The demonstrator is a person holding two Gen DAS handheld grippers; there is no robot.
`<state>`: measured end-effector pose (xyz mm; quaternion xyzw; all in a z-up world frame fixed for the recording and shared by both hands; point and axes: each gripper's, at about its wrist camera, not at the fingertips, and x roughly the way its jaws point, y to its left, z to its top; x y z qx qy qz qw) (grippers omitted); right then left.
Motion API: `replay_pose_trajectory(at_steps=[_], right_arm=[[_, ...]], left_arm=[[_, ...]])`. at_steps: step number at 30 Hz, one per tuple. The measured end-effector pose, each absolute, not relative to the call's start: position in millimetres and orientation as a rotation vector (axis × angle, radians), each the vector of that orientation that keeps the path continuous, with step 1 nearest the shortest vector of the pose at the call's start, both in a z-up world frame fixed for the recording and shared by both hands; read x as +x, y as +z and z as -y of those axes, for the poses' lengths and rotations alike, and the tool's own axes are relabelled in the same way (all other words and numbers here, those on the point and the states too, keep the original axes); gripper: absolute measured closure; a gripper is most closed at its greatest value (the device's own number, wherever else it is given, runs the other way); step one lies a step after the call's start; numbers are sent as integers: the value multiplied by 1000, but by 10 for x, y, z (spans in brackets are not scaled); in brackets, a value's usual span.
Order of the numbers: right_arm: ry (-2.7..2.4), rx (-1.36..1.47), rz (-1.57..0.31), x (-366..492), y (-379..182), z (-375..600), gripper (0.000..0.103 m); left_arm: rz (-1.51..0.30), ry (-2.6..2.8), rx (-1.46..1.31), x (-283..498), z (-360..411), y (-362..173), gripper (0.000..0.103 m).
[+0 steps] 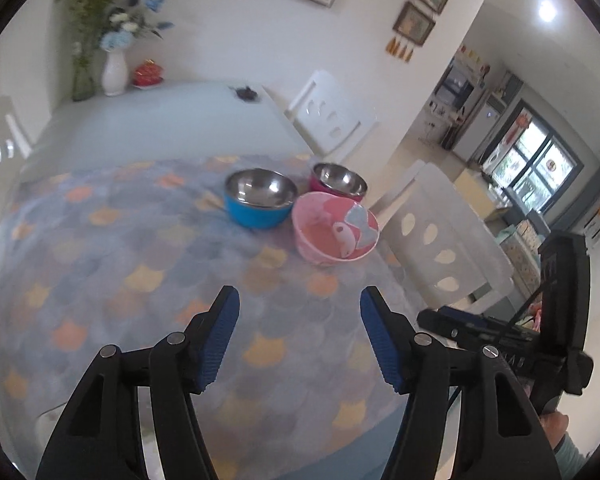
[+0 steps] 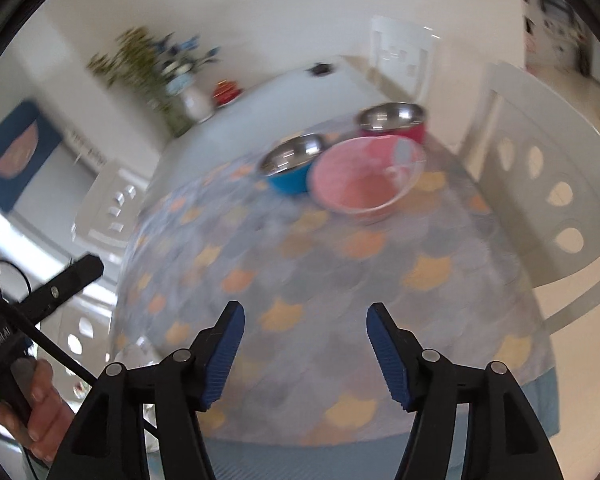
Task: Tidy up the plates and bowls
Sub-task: 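Open both grippers and withdraw them toward the bowls, then grip the rim of the pink cartoon-print bowl with both grippers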
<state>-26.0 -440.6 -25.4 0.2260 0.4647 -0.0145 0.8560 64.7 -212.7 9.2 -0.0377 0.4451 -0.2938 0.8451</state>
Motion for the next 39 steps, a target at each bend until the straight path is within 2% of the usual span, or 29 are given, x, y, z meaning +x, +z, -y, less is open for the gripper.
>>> replay_pose_trajectory(at_steps=[8,18,22,24,28,33,39], right_arm=[[-81,511,-1019,466,-554,5244,42],[-82,451,-1097,1185,-1106,5478,43],[-64,417,-1117,1343,-1275,5479,51],[-52,406,-1116,1403,-1327,5483,56],[-27,381,-1104,1443,-1381,5472,73],[5,349,-1069,1401,-1341,5370,83],[2,288,-1039,1185,-1192,5220,83]], left_arm=[[-1078,-558,-106,1291,2920,-526,42],[-1178,-478,-126,1809,3289,-1095,48],[-1203,-469,-106,1917,3402,-1252,55],[-1206,-468,-92,1943,3449,-1297,62],[-1208,-472,-32,1942,3556,-1372,89],[-1155,-479,35,1846,3604,-1296,89],[-1133,-496,12,1642,3432,-1148,89]])
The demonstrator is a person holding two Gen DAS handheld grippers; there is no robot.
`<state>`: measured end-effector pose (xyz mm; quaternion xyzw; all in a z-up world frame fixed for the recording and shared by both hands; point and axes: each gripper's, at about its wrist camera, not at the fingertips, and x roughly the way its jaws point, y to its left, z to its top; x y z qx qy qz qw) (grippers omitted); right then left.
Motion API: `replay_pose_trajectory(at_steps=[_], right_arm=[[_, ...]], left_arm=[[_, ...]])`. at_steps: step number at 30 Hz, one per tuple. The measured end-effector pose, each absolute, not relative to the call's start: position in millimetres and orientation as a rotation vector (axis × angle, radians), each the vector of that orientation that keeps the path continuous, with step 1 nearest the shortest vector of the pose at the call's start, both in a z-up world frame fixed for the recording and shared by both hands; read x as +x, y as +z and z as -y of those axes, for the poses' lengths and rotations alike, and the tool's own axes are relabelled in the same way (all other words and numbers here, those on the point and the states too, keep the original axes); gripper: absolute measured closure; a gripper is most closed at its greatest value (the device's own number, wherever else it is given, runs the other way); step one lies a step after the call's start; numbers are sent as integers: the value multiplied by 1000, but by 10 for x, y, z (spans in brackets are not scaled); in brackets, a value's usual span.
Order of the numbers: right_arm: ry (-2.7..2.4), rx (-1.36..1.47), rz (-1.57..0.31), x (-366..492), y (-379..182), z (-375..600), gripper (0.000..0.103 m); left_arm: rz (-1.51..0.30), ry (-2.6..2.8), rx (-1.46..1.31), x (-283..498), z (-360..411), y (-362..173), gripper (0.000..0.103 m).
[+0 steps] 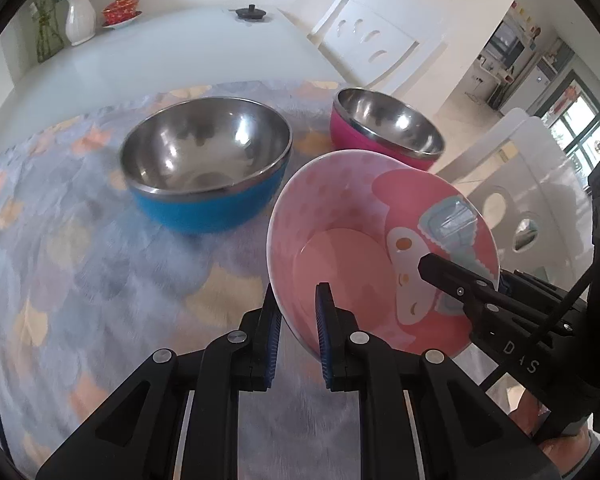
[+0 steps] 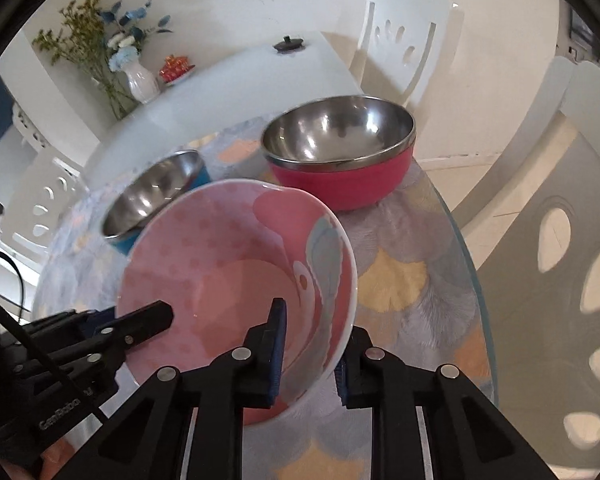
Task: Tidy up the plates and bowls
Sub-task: 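Grip the rim of the pink cartoon-print bowl with both grippers, then carry the pink bowl with both grippers and set it down on the cloth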
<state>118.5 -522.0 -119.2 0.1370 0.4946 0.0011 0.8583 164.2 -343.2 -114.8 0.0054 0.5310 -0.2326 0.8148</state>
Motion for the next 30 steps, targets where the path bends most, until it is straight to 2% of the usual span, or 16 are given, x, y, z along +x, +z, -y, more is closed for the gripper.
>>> replay_pose_trajectory(at_steps=[11,18,30], right_arm=[[81,242,-1025,434,-793,4718,83],[141,219,-1124,78,-1010,4278,81],[125,224,-1205,48,-1246,4201,81]], left_arm=[[-1041,-457,24,787,2890,-680,89],[-1091,-401,-15,445,2541,-885,89],[-1148,-370,0,335,2528,-1192,89]])
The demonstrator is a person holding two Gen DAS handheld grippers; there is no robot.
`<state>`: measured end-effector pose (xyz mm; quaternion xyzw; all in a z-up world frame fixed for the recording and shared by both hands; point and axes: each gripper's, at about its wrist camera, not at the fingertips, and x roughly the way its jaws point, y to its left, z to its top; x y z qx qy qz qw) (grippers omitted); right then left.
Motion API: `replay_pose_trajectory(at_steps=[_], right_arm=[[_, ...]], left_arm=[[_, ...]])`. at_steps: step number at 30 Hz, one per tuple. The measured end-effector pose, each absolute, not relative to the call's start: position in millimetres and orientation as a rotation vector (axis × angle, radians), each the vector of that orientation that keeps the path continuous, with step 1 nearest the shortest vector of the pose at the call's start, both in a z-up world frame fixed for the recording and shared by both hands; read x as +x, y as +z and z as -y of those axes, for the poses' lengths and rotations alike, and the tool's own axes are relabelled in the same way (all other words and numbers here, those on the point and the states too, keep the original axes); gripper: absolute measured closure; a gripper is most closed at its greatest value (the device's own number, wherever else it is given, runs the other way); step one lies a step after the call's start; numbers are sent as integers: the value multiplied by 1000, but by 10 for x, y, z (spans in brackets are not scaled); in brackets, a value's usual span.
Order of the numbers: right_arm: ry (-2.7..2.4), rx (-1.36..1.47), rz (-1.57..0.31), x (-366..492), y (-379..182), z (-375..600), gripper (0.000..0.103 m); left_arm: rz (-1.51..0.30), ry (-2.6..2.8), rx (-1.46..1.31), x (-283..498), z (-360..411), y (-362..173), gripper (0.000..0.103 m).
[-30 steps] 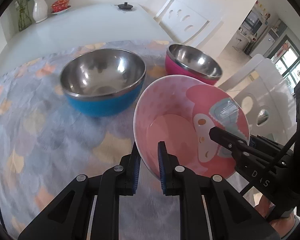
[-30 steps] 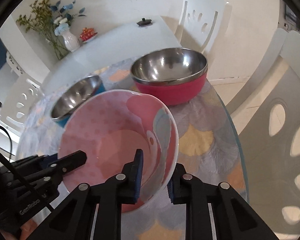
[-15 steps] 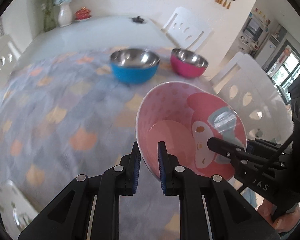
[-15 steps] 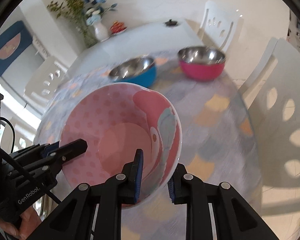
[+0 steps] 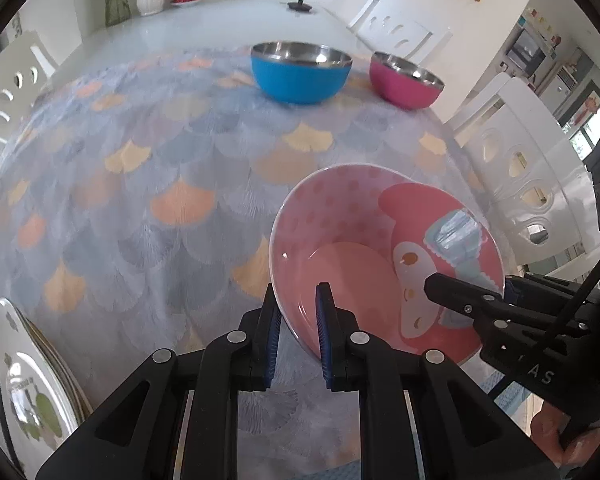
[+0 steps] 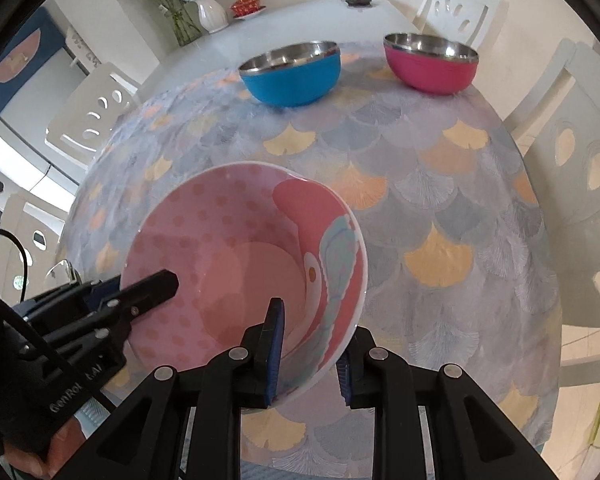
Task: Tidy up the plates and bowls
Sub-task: 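Carry the pink bowl with both grippers and set it down on the cloth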
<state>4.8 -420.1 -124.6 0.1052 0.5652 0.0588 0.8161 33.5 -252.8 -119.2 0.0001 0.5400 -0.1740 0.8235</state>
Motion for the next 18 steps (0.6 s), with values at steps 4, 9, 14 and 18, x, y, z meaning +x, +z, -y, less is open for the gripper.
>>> replay_pose_trajectory(at_steps=[4,9,14,18], right_arm=[[131,268,-1217,7,-1281,4268,81],[138,266,-1194,-19,-1147,4311,81],[141,290,-1174,-54,-1035,4433,81],[140,317,-1157,-85,-944,4536,81]], left_arm=[[-1159,-367,-25,313,2482,-1227,89],[-1151,-358,-34,283,2417,-1177,89],[-1117,-342,-28,241,2331,-1042,89],[-1091,-332,-45,218,2247,-902,89]])
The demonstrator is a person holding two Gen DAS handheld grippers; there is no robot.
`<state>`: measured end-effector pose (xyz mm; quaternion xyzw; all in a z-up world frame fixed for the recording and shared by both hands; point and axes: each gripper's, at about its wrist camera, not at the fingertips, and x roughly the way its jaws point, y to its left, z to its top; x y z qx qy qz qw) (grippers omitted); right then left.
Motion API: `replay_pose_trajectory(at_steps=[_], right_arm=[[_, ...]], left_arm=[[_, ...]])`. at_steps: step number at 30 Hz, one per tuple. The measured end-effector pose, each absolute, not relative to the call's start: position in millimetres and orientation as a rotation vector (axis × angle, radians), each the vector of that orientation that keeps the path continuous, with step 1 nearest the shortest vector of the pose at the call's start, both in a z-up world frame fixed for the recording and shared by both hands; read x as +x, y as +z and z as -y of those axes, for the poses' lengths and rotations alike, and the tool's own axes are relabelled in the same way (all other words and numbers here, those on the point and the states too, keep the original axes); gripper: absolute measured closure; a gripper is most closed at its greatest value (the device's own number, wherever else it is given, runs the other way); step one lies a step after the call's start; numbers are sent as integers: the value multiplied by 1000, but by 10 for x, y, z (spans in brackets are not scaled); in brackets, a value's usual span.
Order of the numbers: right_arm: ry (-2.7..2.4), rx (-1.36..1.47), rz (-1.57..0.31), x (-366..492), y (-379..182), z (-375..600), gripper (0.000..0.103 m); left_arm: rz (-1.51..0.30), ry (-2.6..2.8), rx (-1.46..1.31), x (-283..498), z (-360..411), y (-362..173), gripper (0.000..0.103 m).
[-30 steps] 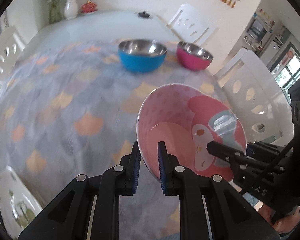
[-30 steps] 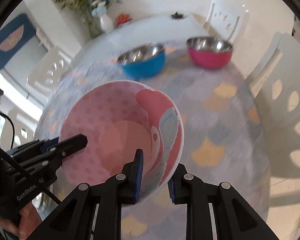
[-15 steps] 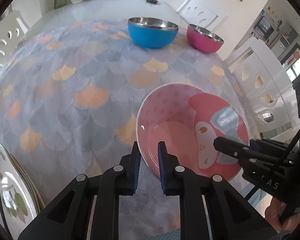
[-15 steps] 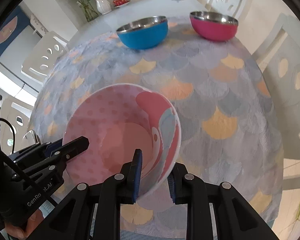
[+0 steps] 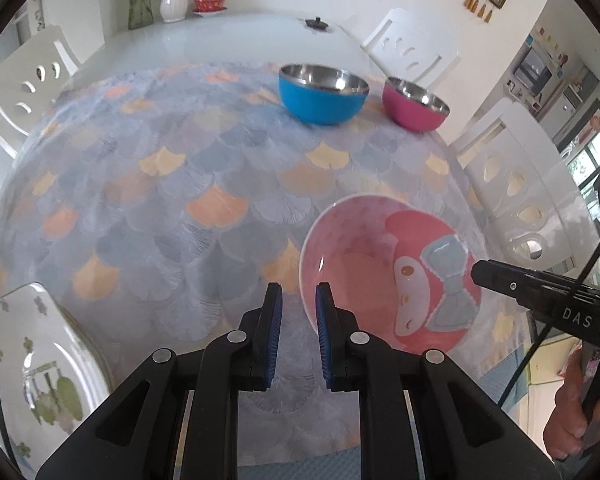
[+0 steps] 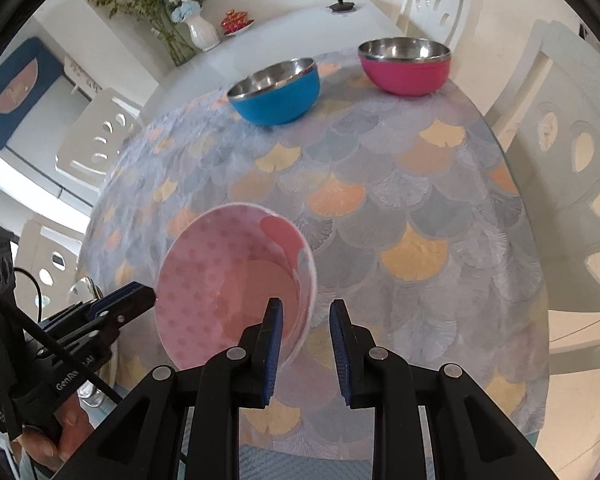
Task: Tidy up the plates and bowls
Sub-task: 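Carry the pink bowl with both grippers and set it down on the cloth, then open both grippers and grip the rim of the blue steel bowl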
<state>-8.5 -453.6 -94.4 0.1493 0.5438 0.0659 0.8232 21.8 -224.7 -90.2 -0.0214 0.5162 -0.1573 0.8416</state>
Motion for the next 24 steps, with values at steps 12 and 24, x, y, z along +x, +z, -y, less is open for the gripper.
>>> replay_pose_trajectory(at_steps=[12,24], right_arm=[[184,326,-1133,-230,-677,4602,78],[282,395,-1116,28,-510,4716,58]], left_arm=[[-997,-350,-68,92,2281,-421,88],[-1041,-337,-118,386,2305,-66,73]])
